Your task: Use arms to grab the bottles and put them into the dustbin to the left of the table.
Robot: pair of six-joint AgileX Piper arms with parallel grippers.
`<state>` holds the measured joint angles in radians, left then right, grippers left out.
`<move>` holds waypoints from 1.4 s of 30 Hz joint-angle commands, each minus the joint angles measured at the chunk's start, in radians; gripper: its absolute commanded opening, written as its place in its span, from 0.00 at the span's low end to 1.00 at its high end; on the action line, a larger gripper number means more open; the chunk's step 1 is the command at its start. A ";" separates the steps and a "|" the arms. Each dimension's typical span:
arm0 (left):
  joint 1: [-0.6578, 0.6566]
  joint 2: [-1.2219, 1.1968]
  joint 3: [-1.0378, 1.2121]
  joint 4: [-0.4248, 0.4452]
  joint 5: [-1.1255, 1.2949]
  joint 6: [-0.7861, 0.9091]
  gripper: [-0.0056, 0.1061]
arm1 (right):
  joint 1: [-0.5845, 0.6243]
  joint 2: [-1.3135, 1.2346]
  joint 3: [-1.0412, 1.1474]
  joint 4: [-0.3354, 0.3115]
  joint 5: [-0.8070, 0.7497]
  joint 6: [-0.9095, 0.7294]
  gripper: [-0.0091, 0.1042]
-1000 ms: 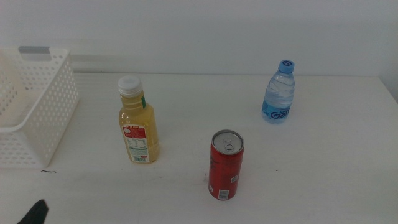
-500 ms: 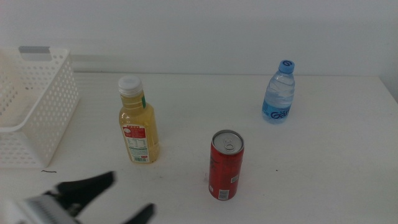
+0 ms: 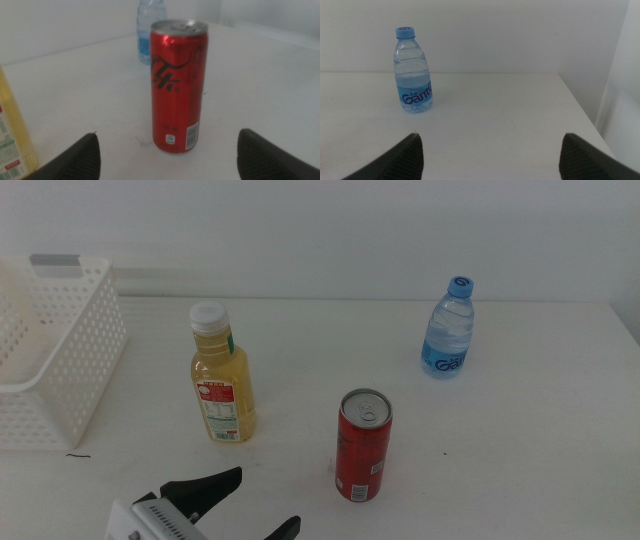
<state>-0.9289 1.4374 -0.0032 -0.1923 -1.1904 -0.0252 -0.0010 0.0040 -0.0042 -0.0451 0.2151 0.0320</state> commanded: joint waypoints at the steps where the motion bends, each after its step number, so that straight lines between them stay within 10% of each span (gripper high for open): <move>1: -0.008 0.013 0.003 -0.015 -0.031 -0.043 0.89 | 0.005 -0.004 0.004 -0.003 -0.013 -0.003 0.89; 42: 0.004 0.357 -0.499 -0.035 0.225 -0.013 0.89 | 0.005 -0.004 0.004 -0.003 -0.013 -0.003 0.89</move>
<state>-0.9269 1.7940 -0.4878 -0.2247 -0.9814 -0.0414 -0.0010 0.0040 -0.0042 -0.0451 0.2151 0.0320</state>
